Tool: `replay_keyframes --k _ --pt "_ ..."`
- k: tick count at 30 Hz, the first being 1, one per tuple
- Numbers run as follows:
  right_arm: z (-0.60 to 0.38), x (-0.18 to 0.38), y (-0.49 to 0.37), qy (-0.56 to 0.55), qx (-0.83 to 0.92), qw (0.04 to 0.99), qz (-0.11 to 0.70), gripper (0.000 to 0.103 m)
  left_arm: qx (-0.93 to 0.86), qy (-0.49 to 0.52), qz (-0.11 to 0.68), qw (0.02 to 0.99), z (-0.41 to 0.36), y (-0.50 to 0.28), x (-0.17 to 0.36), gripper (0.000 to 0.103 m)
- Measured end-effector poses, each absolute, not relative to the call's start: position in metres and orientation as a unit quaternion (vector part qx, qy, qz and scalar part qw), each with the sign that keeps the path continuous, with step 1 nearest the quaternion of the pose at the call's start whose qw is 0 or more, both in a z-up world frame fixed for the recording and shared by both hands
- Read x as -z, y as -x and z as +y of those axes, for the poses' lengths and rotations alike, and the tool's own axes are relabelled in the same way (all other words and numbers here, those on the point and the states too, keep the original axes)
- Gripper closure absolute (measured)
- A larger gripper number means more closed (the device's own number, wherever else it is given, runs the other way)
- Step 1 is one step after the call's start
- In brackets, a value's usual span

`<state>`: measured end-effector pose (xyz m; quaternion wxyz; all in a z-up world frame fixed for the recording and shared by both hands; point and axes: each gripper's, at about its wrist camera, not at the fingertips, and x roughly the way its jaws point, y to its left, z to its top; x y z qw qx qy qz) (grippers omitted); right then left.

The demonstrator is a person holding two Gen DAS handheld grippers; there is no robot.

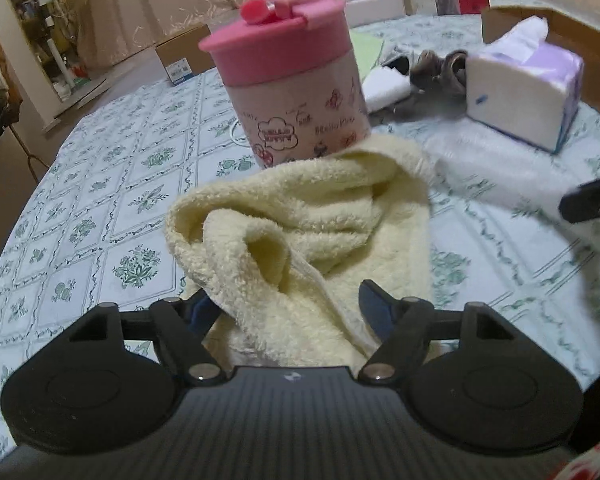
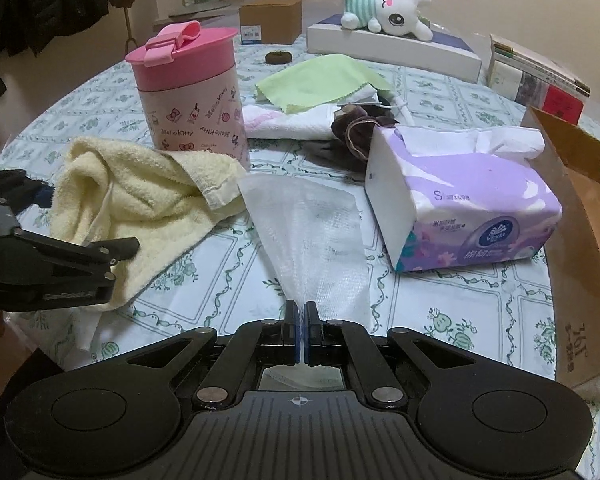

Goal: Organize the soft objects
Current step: 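Carry the towel in the left gripper and bag in the right toward the cardboard box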

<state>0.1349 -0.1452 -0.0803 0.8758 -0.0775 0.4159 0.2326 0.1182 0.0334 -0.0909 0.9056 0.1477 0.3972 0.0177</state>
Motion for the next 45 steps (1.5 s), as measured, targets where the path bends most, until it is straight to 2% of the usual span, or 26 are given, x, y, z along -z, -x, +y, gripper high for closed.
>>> replay_keyframes --k 1,5,8,27,45 --pt "-0.146 0.081 -0.135 0.076 -0.233 0.876 0.415 0.101 -0.017 -0.146 0.397 0.906 0.035 -0.120 0.092 0.038" --pt "-0.150 0.079 -0.134 0.069 -0.231 0.879 0.412 0.101 -0.025 -0.167 0.401 0.900 0.039 -0.122 0.090 0.080" --pt "-0.152 0.076 -0.130 0.066 -0.230 0.881 0.407 0.102 -0.027 -0.166 0.406 0.898 0.046 -0.119 0.087 0.088" --pt "-0.196 0.020 -0.081 0.029 -0.205 0.917 0.340 0.101 0.051 -0.131 0.315 0.939 -0.006 -0.050 -0.013 0.090" --pt "-0.317 -0.034 -0.077 -0.031 -0.090 0.957 0.274 0.101 0.202 -0.106 0.230 0.946 -0.119 -0.101 -0.092 0.090"
